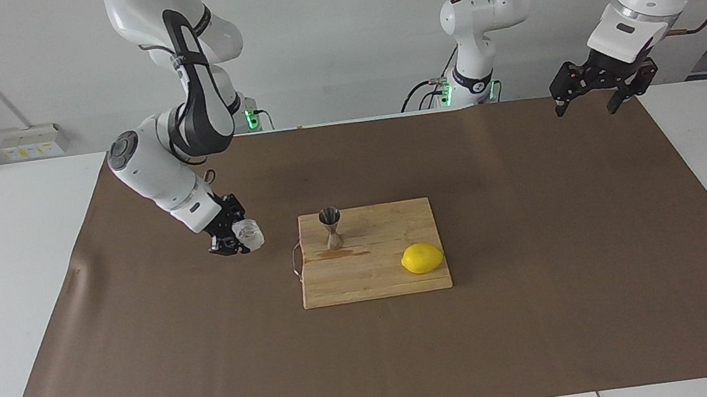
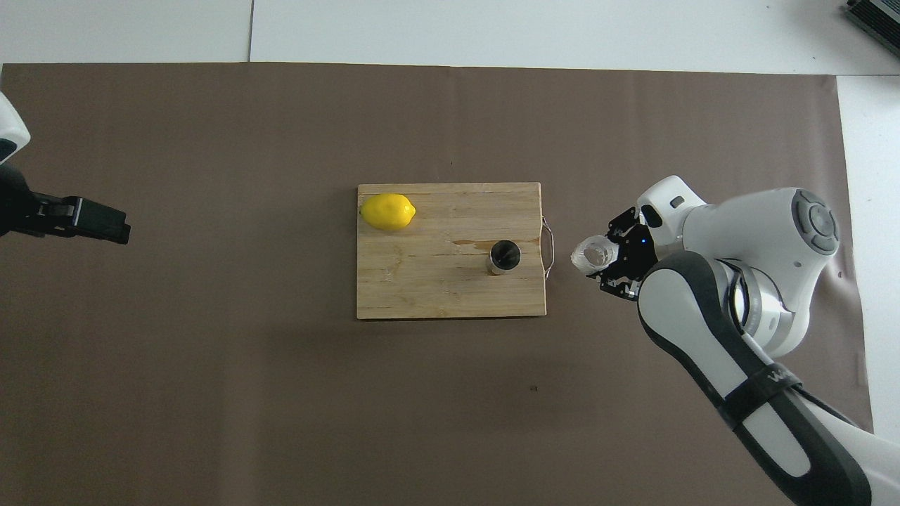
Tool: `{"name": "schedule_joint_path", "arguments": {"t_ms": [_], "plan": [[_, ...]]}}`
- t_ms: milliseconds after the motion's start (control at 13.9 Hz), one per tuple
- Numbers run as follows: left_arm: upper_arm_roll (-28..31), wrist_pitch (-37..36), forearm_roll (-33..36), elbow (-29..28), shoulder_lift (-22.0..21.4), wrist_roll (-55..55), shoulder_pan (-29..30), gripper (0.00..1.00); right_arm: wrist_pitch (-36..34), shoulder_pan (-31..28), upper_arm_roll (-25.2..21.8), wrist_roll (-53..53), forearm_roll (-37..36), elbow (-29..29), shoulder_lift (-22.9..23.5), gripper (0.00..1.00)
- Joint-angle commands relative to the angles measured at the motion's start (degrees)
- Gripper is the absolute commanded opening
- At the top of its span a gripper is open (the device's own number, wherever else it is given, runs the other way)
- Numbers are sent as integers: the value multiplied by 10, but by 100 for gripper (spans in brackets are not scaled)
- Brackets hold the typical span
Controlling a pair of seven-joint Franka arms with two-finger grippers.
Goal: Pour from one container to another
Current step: 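Lift the clear cup with the right gripper over the metal cup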
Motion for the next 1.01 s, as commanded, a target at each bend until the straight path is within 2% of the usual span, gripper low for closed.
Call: {"name": "schedule_joint_path", "arguments": {"t_ms": [0, 287, 718, 934], "plan": [[-1, -7, 10, -10, -12, 0, 2, 100, -13, 27, 0, 110, -67, 36, 7, 2], [-1, -4, 10, -55, -44, -6, -2, 100, -14, 65, 0, 224, -143, 67, 15, 2], [-2, 0, 9, -53, -48, -4, 2, 100, -32, 121, 0, 341, -265, 121, 29, 2], [-2, 30, 5, -53, -47, -5, 2, 100, -37, 137, 0, 362, -317, 135, 31, 2]]}}
